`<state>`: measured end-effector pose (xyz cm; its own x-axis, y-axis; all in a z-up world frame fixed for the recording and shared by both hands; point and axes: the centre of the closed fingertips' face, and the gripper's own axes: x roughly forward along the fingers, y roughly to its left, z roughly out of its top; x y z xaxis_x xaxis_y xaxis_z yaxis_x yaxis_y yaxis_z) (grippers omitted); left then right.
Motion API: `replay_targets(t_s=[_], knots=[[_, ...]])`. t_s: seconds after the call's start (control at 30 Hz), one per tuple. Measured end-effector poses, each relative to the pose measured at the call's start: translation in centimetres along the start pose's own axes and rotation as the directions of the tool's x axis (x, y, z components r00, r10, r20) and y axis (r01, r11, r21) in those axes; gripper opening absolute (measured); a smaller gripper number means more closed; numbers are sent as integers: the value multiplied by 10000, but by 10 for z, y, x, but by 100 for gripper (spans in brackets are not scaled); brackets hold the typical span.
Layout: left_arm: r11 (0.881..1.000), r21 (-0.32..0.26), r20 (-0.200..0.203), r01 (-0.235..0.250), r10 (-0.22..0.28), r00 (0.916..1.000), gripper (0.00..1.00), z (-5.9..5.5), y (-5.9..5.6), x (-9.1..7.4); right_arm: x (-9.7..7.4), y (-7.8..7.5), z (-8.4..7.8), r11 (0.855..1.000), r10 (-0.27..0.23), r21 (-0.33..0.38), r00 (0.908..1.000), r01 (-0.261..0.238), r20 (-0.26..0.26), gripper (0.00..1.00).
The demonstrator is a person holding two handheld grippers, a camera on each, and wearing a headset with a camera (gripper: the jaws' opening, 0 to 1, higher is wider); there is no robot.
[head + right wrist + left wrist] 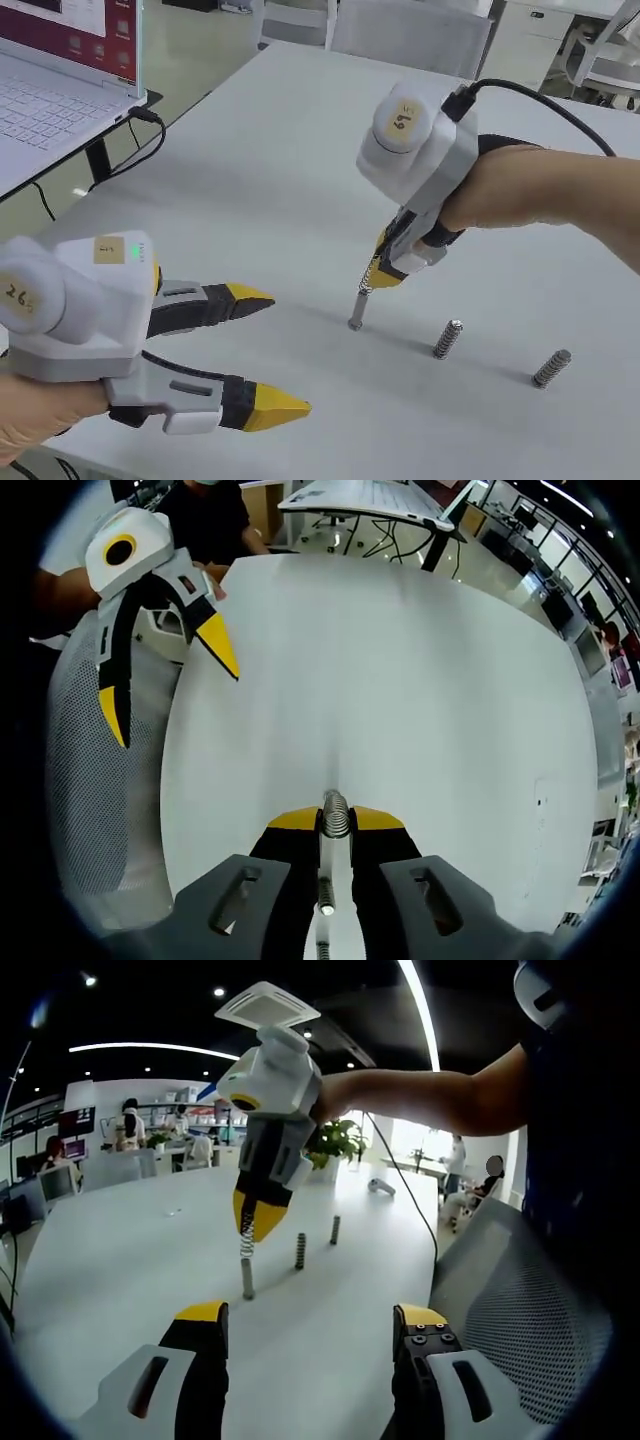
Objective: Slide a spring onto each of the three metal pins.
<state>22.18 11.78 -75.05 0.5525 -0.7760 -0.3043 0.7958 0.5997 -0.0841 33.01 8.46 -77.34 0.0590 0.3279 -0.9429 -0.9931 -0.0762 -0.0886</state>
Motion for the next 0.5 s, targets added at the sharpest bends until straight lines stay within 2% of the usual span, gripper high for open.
replay_targets(t_s=[0.5], knots=[[9999,-129,-14,-45,45,10000,61,-4,2,-2,10,-4,-6,9999,118,116,9997,-115,-222,8]])
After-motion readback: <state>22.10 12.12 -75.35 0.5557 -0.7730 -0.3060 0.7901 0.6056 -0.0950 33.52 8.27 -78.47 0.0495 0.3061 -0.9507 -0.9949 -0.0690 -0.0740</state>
